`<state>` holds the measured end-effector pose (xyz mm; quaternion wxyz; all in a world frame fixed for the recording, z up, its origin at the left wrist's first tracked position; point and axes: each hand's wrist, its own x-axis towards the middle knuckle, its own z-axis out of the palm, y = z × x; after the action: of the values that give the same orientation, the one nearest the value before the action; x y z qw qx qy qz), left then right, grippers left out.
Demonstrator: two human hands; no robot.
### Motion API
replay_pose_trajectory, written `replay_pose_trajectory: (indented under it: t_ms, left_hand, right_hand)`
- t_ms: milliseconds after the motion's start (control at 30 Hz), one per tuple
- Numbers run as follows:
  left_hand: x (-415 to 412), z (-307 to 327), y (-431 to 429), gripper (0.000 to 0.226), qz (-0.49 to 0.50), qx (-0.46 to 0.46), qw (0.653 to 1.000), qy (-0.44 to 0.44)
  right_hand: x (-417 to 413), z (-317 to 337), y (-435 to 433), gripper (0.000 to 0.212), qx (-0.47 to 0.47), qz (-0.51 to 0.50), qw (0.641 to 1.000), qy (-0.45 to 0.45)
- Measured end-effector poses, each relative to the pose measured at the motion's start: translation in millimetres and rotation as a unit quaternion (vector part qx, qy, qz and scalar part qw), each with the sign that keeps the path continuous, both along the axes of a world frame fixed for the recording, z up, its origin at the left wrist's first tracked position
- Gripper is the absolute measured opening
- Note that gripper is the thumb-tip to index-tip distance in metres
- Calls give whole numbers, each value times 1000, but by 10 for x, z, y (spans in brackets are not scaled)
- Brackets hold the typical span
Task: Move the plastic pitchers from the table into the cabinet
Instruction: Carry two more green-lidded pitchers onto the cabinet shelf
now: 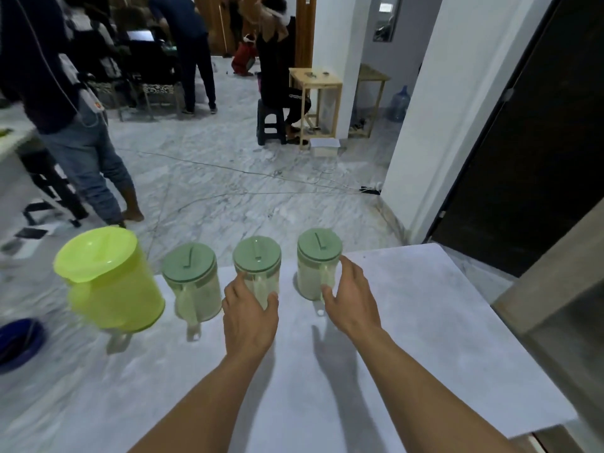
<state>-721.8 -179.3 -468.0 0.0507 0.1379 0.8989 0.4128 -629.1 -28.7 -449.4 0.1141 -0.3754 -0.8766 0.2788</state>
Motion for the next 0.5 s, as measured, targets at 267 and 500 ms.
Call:
replay_pose_trajectory:
  t_ms: [267,500]
  left_hand:
    - [-186,-306,322,52,116,103,982,-112]
    - [-334,-502,431,23,113,133,977,-121]
  right_hand:
    - [-340,-405,121,54,-145,-112,981,65]
    - [-621,-585,207,26,-234,-150,955,102]
